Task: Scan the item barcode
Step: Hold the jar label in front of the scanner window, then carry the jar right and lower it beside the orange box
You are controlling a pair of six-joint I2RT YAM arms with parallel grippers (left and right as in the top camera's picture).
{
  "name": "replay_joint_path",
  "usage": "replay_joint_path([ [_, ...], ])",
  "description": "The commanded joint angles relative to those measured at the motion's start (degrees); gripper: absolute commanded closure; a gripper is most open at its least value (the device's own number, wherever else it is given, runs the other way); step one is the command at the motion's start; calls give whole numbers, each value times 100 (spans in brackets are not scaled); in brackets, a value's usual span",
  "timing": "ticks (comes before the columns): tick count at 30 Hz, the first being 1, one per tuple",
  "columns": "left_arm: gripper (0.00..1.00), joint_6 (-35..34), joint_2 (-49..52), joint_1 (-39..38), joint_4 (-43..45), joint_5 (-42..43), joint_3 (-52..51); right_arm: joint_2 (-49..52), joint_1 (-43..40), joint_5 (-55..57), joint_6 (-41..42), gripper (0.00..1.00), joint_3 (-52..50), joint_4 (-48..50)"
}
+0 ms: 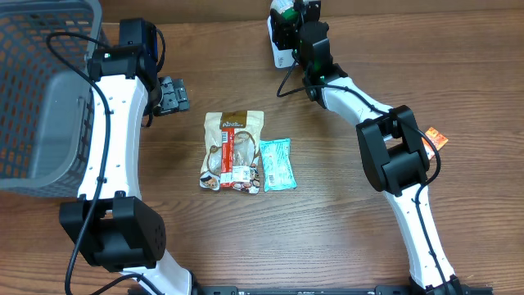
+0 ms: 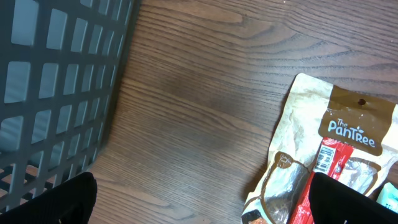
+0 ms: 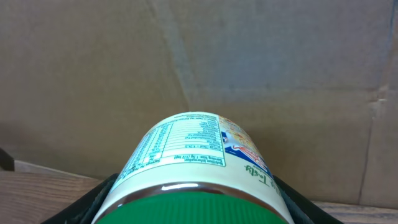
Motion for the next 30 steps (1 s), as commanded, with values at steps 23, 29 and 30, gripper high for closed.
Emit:
replay_joint_path([
  [23,0,2,-11,-39,4,-79,87,-2726,-236,-634,-4,54,92,-4273],
  [29,0,2,-11,-39,4,-79,85,-2811,-542,-640,-7,61,66,-7095],
  [30,0,2,-11,-39,4,-79,87,-2809,-601,-640,-9,61,35,-7455],
])
